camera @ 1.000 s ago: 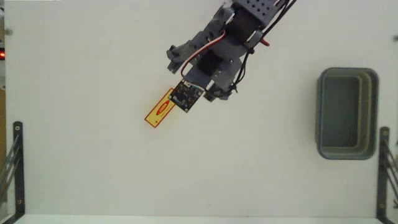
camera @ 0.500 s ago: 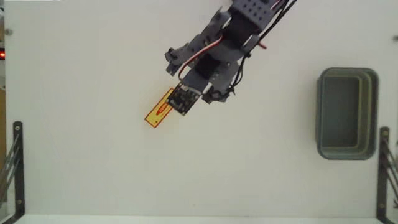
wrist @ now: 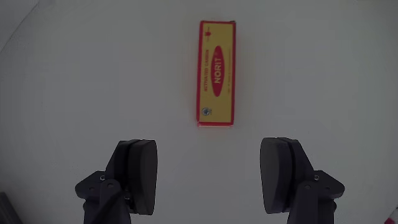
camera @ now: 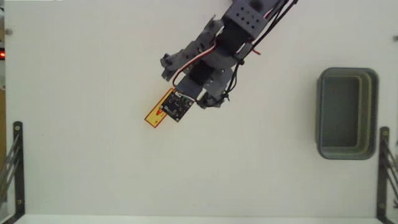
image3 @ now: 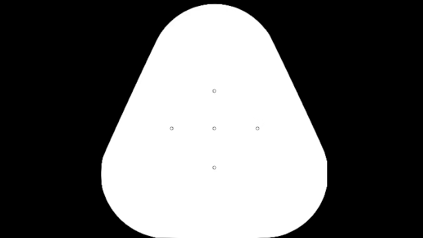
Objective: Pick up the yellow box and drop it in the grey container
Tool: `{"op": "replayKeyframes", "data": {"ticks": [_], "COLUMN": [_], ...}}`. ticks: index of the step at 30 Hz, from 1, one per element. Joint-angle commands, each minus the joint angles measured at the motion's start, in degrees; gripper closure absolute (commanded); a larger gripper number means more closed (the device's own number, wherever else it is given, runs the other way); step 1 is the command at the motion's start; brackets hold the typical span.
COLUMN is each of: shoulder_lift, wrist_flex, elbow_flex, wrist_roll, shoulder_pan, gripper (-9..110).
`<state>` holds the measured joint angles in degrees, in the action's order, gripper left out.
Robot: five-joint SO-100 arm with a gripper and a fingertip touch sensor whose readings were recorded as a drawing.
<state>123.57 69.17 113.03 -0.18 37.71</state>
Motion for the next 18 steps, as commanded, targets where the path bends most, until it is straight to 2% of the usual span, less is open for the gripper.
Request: {"op": "replayKeyframes", "data": {"ticks": [1,18], "shoulder_lift": [0.7,-3.8], "wrist_flex": [-0.5,-3.0], "elbow_flex": [-3.0,-5.0], "wrist_roll": [0.2,0.2], "shoulder_pan": [0.4,1.0], "gripper": [-9,-9]}}
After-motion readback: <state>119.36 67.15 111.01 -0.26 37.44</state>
